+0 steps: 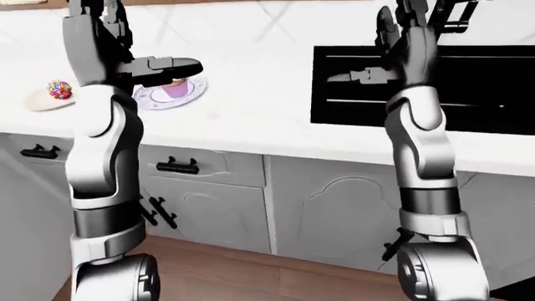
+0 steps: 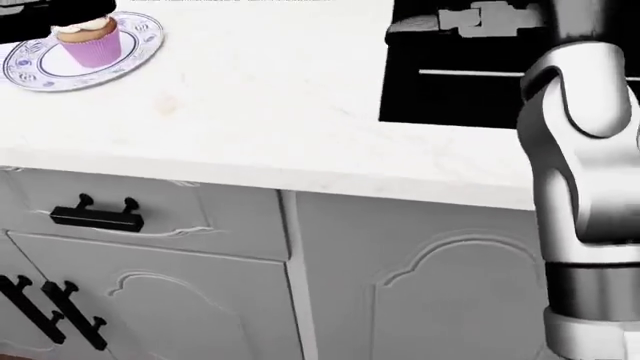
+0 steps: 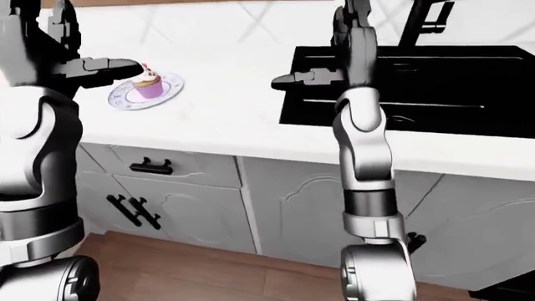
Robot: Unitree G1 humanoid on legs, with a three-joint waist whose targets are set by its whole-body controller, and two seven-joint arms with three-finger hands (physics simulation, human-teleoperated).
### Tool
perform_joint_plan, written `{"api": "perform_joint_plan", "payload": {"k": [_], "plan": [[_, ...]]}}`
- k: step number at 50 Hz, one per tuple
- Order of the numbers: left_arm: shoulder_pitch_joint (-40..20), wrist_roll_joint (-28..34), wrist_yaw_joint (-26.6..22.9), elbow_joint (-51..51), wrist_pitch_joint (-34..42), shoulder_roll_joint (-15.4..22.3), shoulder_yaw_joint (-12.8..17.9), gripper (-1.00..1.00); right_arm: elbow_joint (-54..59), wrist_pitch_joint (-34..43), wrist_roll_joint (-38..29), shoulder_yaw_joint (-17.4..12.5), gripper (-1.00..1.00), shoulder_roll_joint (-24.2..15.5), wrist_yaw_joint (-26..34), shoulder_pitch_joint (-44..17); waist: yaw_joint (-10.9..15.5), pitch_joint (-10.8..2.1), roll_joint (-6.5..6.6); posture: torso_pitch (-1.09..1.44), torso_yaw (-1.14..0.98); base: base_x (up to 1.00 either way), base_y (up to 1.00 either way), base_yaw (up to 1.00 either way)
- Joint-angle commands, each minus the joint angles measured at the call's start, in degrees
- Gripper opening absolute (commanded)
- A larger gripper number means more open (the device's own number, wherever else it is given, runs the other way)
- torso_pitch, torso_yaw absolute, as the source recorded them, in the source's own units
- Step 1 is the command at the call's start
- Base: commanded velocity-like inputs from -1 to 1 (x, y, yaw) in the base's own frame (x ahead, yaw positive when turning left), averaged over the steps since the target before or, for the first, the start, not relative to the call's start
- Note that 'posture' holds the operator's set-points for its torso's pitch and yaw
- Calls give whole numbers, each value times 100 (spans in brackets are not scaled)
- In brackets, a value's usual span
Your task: Move the dessert items from the plate to the tray.
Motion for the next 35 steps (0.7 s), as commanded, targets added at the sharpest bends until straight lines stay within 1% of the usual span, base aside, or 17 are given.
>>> {"api": "perform_joint_plan", "payload": {"k": [1, 5, 7, 8, 9, 11, 13, 16, 18, 19, 20, 22, 24, 28, 29, 32, 35], "plan": [[-278, -15, 5, -239, -104, 67, 7, 100, -263, -191, -37, -178, 100, -145, -28, -279, -73, -232, -62, 0, 0, 0, 100, 0], [-275, -39, 3, -232, -124, 85, 16, 100, -290, -208, -44, -176, 100, -137, -7, -270, -26, -88, -451, 0, 0, 0, 100, 0], [-281, -49, 21, -247, -117, 91, 19, 100, -288, -232, -163, -144, 100, -137, -28, -258, -121, -140, -677, 0, 0, 0, 100, 0], [-281, -50, 22, -247, -116, 91, 19, 100, -288, -230, -166, -146, 100, -135, -25, -258, -299, -122, -1146, 0, 0, 0, 100, 0], [-284, -54, 29, -249, -104, 91, 15, 100, -270, -224, -160, -160, 100, -128, -25, -266, -143, -12, -787, 0, 0, 0, 100, 0], [-272, -61, 22, -246, -116, 96, 20, 100, -296, -204, -144, -170, 100, -126, -17, -264, -249, -284, -855, 0, 0, 0, 100, 0], [-302, -57, 64, -307, -45, 84, -7, 100, -291, -180, -115, -182, 100, -124, -20, -276, -266, -243, -911, 0, 0, 0, 100, 0], [-357, -74, 132, -428, 91, 75, -9, 100, -297, -165, -99, -178, 100, -120, -33, -285, -318, -154, -642, 0, 0, 0, 100, 0], [-371, -51, 109, -335, 19, 59, -22, 100, -289, -154, -80, -182, 100, -120, -38, -300, -312, -227, -216, 0, 0, 0, 100, 0], [-388, -52, 117, -335, 26, 64, -17, 100, -295, -149, -76, -180, 100, -121, -40, -302, -239, -348, 231, 0, 0, 0, 100, 0], [-388, -49, 120, -332, 17, 58, -22, 100, -301, -147, -84, -174, 100, -121, -48, -303, -242, -272, -22, 0, 0, 0, 100, 0], [-388, -35, 115, -307, -4, 52, -31, 100, -333, -166, -31, -215, 100, -107, -91, -321, -145, -187, -223, 0, 0, 0, 49, 0], [-385, -45, 118, -333, 10, 56, -20, 100, -344, -158, 3, -217, 100, -126, -101, -328, -218, -314, -55, 0, 0, 0, 0, 0], [-380, -46, 118, -323, -6, 54, -20, 100, -351, -240, -76, -189, 100, -167, -168, -324, -301, -277, -190, 0, 0, 0, 0, 0], [-380, -43, 117, -318, -12, 54, -23, 100, -382, -273, -61, -205, 100, -171, -155, -314, -301, -287, -148, 0, 0, 0, 31, 0], [-379, -45, 119, -318, -18, 57, -20, 100, -351, -320, -35, -208, 100, -166, -149, -307, -311, -120, -427, 0, 0, 0, 73, 0], [-380, -41, 124, -316, -33, 57, -22, 100, -363, -322, -50, -197, 100, -167, -141, -299, -282, -171, -562, 0, 0, 0, 73, 0]]}}
